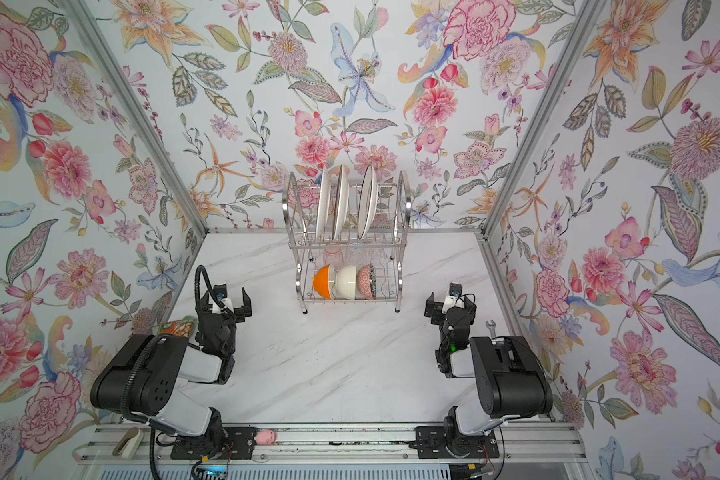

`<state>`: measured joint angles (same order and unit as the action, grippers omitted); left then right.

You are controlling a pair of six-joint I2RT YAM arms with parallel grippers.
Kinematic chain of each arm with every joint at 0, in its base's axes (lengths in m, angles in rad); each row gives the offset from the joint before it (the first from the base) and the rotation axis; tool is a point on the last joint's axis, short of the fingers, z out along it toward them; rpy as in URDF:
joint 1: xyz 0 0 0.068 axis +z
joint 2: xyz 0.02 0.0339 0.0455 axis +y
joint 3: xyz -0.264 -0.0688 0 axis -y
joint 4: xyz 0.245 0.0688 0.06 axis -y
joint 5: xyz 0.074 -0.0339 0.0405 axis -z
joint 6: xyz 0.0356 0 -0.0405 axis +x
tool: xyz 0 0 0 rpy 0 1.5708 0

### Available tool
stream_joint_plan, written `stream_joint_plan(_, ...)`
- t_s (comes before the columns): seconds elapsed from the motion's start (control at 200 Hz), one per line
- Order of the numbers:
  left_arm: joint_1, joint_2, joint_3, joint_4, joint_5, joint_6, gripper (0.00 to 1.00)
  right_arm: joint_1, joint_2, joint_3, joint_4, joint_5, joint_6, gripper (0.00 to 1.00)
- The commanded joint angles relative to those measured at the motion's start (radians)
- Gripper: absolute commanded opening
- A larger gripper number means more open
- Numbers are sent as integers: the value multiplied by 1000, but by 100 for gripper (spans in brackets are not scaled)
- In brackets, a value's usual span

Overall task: Unload the mixed dishes from the dish rack
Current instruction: 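Raise both grippers and move them toward the dish rack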

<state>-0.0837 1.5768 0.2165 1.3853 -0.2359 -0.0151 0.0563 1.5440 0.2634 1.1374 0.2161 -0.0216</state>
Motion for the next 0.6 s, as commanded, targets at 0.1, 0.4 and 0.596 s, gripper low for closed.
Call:
stream_joint_plan(0.1, 7, -6, -27, 55, 38, 12, 99, -3, -14, 2, 11, -20, 3, 99)
stream_joint_plan(0.4, -20, -377, 42, -314, 15, 26, 99, 5, -274, 36, -248, -34, -8, 99)
stream_joint_plan(0.596, -35, -602, 135, -628, 124, 56, 99, 6, -470, 74, -441, -131, 4, 99)
